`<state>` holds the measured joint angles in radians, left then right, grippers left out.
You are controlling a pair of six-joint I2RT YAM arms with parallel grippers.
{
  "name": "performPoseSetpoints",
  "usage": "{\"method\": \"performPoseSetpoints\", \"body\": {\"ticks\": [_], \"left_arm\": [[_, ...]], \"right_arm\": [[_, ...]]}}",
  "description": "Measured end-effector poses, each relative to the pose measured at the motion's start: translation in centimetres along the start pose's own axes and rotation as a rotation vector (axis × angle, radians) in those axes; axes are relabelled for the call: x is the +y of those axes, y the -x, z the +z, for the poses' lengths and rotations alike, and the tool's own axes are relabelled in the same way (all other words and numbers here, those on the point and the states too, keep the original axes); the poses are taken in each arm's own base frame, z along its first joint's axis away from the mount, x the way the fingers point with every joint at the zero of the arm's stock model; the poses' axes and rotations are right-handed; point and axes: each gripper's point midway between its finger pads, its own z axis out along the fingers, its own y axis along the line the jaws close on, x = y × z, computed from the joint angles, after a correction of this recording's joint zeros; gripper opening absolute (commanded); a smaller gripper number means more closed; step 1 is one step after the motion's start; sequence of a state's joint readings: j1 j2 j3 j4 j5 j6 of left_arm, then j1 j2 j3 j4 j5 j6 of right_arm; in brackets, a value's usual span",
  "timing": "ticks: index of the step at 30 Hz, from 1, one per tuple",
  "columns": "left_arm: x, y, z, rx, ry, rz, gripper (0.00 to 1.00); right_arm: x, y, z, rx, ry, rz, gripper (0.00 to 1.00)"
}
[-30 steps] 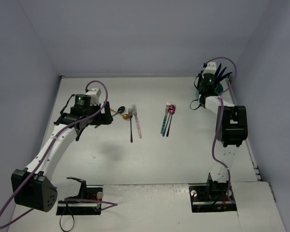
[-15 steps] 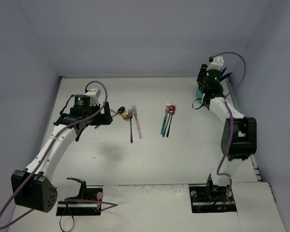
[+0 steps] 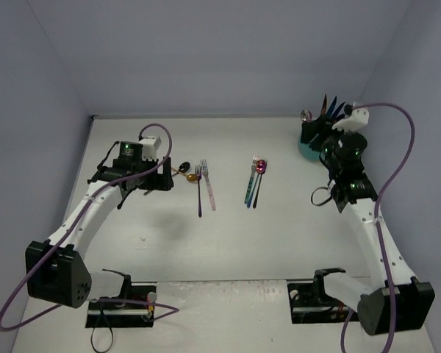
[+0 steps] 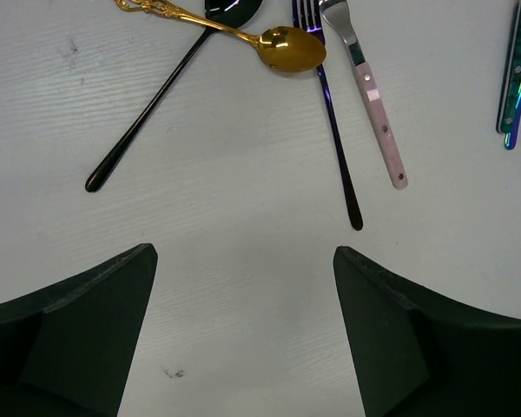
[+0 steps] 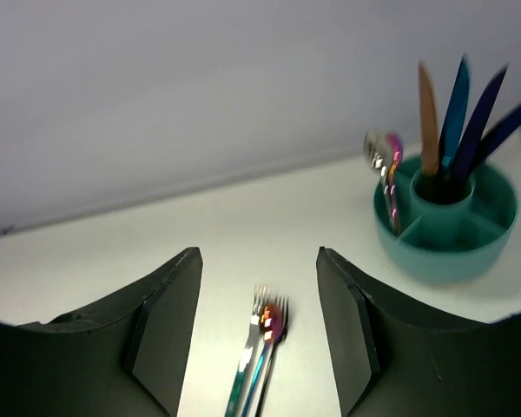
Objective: Sort the eating utensils into containers
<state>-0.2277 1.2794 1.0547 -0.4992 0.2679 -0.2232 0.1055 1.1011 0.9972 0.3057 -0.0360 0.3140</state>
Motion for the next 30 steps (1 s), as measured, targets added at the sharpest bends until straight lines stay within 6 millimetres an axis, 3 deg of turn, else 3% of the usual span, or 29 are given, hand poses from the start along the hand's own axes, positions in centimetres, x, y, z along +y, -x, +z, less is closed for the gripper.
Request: {"method": "performPoseSetpoints", "body": {"ticks": [5,8,13,21,26,30], "left_arm": [[0.3,1.0,2.1,0.059,0.003,0.087,0.80],[0.2,2.3,3.4,0.077,0.001,0.190,0.80],[0.5,3.6,6.5,0.132,-0.001,0.421,0.78],[1.2,1.4,10.6,0.280,-0.051,0.625,0.67],[-1.8,-0.5,12.1,0.335,-0.064,0.756,0.54],[-5.1,-1.1,12.9,0.323,-0.074,0.837,0.51]], "right_arm": [[-0.7,-6.4,-4.0,0.146,0.025,0.077,0.52],[-0.7,-8.7,-5.8,0.207,0.045,0.108,0.52],[0.5,-9.4,-7.9,0.224,0.116,0.152,0.52],[2.2,-10.9,-9.8,0.267,0.197,0.195,0.53],[2.3,-11.6,-10.3,0.291,0.205,0.200,0.53],[2.3,-11.7,-10.5,0.295,0.203,0.200,0.53]]}}
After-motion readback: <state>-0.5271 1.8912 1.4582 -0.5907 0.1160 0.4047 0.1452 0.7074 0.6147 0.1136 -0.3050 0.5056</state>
